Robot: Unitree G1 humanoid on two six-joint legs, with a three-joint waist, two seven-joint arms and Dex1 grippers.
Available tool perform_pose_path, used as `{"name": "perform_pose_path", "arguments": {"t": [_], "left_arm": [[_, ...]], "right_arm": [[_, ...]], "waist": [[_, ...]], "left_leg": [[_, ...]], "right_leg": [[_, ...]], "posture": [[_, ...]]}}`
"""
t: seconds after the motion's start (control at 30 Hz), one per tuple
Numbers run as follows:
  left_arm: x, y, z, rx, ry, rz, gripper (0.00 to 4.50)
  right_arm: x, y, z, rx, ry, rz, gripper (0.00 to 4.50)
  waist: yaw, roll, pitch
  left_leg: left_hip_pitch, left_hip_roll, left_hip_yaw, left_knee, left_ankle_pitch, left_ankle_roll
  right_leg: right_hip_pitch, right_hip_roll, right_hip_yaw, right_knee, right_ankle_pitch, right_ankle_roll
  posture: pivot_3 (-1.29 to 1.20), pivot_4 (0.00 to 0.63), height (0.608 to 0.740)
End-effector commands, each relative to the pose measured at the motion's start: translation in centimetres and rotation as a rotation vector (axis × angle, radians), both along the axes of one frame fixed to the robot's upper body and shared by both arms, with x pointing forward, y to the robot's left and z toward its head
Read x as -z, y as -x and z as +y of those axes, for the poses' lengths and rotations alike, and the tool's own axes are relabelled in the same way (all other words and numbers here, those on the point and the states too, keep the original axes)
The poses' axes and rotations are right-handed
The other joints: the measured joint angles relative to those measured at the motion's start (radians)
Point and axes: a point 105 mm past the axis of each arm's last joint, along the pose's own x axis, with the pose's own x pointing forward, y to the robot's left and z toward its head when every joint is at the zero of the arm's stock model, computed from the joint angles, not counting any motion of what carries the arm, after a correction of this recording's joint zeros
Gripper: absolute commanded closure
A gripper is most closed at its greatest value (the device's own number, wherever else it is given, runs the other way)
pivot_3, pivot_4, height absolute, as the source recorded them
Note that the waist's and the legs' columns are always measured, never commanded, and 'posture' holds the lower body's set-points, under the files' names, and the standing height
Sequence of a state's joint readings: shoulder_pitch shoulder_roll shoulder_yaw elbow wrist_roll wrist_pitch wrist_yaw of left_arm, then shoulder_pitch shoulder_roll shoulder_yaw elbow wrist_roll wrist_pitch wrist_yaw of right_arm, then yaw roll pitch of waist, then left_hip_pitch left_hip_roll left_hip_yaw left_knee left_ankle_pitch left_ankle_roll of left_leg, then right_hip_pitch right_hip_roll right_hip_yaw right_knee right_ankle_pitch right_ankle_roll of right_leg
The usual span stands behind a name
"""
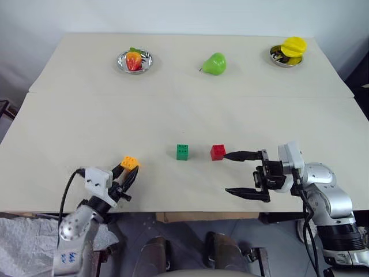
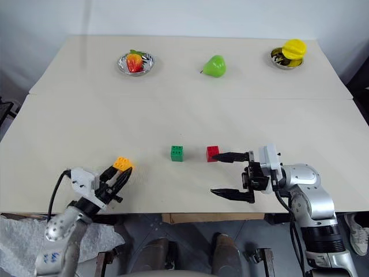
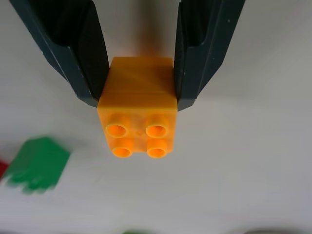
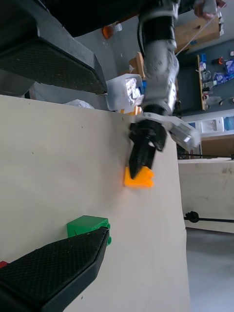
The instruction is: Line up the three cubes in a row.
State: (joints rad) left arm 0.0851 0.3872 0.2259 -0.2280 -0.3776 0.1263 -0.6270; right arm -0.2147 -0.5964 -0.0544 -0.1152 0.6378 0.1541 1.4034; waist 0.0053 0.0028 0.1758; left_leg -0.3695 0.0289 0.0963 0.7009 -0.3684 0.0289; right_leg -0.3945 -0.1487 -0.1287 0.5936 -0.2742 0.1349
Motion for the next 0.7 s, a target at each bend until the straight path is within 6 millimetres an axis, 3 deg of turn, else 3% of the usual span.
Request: {"name": "perform_pose_path", "arguments": {"t": [0.03,0.17,0.37,0.7], "left_arm": [[-1.3,-1.3,-0.4,0.310,-0.096,-0.046,3.01],[0.3,-3.5,0.0,0.560,-0.284,0.025,3.01],[-0.4,-7.2,1.0,0.641,-0.413,0.054,3.01],[-0.1,-7.3,0.3,0.772,-0.477,0.094,3.01]], "right_arm": [[-0.8,0.0,-0.8,0.032,0.002,-0.048,0.00],[-0.8,-0.1,-1.6,0.071,0.012,-0.065,0.00],[-1.0,0.0,-2.4,0.129,0.018,-0.085,0.00],[-0.7,0.7,-2.6,0.168,0.020,-0.079,0.00]], "waist": [[0.002,0.000,0.000],[0.000,0.001,-0.001],[-0.006,0.000,0.000],[-0.007,0.000,0.000]], "left_leg": [[0.000,0.000,0.000,0.000,0.000,0.000],[0.000,-0.006,0.003,-0.001,0.000,0.000],[-0.001,-0.007,0.011,-0.002,0.000,0.000],[-0.001,-0.007,0.012,-0.001,0.001,0.001]], "right_leg": [[0.000,0.000,-0.001,0.001,0.000,0.000],[0.000,0.001,-0.001,0.001,0.000,0.000],[-0.001,0.002,-0.005,0.000,0.000,0.000],[-0.001,0.002,-0.004,0.000,0.000,0.002]], "posture": [[0.00,0.150,0.740],[0.00,0.150,0.740],[0.00,0.150,0.740],[0.00,0.150,0.740]]}}
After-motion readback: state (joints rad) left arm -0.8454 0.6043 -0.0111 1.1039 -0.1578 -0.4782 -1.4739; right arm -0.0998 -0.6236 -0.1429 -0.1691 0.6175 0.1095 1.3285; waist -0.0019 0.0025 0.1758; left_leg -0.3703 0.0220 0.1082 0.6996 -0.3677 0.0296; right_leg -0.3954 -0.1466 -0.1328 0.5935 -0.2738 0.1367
